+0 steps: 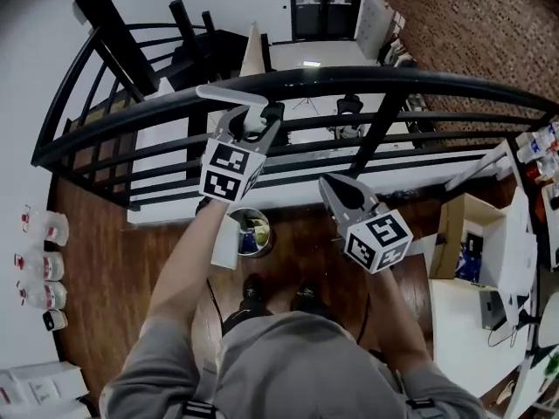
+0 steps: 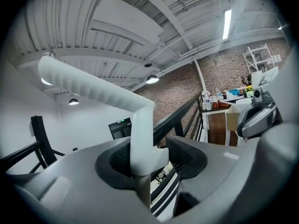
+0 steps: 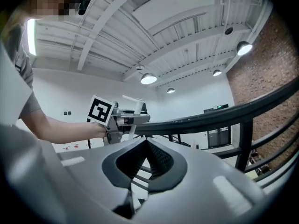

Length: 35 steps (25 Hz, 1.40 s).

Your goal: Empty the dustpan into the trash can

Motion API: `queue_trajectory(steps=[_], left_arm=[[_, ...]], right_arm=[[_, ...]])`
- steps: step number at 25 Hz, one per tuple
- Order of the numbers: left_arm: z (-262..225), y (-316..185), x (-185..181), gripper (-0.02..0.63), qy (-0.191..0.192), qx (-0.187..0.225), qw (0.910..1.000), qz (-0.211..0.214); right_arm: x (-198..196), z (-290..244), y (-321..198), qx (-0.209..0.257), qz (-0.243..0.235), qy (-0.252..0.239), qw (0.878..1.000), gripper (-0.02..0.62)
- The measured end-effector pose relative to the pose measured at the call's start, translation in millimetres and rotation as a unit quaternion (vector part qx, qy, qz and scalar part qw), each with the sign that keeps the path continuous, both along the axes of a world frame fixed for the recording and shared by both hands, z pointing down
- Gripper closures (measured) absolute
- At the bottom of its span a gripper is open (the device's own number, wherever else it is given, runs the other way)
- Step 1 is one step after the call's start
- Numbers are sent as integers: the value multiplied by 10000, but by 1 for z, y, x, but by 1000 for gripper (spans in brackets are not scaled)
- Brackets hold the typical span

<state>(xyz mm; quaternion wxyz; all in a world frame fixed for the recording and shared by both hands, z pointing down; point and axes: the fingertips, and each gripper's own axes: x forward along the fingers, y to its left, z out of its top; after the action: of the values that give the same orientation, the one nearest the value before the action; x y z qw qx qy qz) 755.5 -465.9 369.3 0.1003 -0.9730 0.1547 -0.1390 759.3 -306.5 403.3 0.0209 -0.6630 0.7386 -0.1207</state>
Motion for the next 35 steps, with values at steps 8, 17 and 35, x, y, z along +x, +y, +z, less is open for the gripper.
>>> queue_trajectory(steps=[8, 17, 35], left_arm=[[-39, -18, -132, 410, 587, 34, 9962, -636], [-62, -43, -313, 413, 1326, -100, 9769, -1671], [-90, -14, -532, 416, 2296, -224, 9272, -2953]], right_arm=[[-91, -24, -41, 246, -757, 150, 9967, 597], [-233, -29, -55, 238, -1562, 313, 9869, 597], [-384, -37, -84, 300, -2777, 462, 9591, 597]])
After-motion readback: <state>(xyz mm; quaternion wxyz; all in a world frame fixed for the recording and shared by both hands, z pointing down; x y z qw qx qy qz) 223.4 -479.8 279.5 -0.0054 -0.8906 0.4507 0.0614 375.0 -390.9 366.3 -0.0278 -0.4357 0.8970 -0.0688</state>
